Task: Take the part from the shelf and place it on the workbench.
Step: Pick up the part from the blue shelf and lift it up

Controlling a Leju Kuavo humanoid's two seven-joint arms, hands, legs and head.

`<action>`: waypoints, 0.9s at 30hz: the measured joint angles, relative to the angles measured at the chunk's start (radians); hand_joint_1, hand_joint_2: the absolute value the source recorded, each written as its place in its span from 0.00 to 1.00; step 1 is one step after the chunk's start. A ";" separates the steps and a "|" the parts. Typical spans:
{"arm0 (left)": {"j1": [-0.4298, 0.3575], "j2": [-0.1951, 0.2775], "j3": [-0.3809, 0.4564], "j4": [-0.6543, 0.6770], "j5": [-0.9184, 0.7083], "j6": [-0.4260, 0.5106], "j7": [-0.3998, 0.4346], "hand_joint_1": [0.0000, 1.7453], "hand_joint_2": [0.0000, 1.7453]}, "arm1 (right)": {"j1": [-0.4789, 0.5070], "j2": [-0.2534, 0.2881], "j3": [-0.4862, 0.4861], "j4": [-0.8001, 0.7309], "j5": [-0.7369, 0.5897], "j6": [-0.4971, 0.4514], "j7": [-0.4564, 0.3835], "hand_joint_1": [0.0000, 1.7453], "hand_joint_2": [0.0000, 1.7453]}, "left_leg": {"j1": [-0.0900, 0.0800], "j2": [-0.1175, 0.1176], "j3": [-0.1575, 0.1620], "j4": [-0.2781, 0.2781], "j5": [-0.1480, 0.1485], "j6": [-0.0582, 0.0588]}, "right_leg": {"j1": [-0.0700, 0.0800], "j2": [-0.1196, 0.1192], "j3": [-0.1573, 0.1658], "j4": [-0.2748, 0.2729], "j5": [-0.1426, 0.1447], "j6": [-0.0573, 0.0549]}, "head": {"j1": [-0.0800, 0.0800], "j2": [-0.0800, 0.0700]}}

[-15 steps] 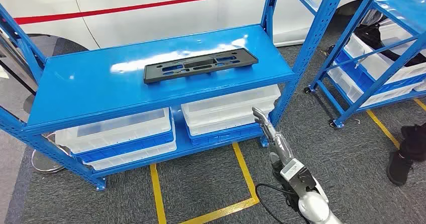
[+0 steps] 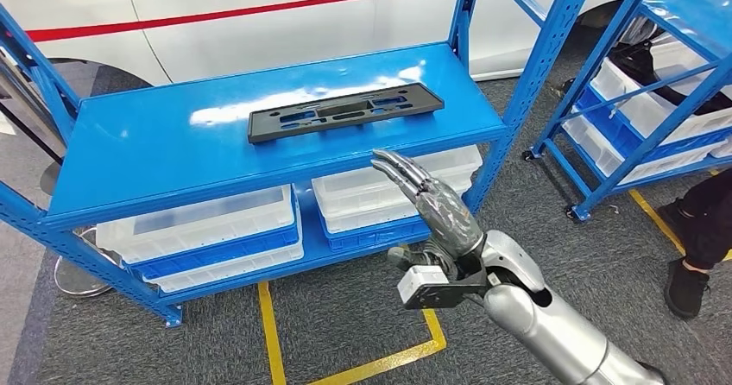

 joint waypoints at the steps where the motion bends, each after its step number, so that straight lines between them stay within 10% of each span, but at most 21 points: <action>1: -0.001 0.001 -0.001 -0.002 -0.006 0.000 0.007 0.00 0.00 | -0.037 -0.009 0.027 0.018 0.074 -0.021 0.028 0.00 0.00 | 0.000 0.000 0.000 0.000 0.000 0.000 | 0.000 0.001 0.000 0.000 0.000 0.000 | 0.000 0.000; 6: -0.005 0.004 -0.003 -0.013 -0.003 0.005 0.032 0.00 0.00 | -0.199 -0.047 0.168 0.142 0.359 -0.171 0.132 0.00 0.00 | 0.000 -0.001 0.003 0.001 0.001 0.001 | 0.000 -0.002 0.000 0.000 0.000 0.000 | 0.000 0.000; 27: -0.002 0.006 -0.006 -0.018 -0.025 -0.009 0.046 0.00 0.00 | -0.237 -0.077 0.271 0.253 0.337 -0.188 0.133 0.00 0.00 | -0.001 -0.003 0.000 0.002 0.001 0.001 | 0.000 -0.002 -0.002 -0.001 0.000 0.001 | 0.000 0.000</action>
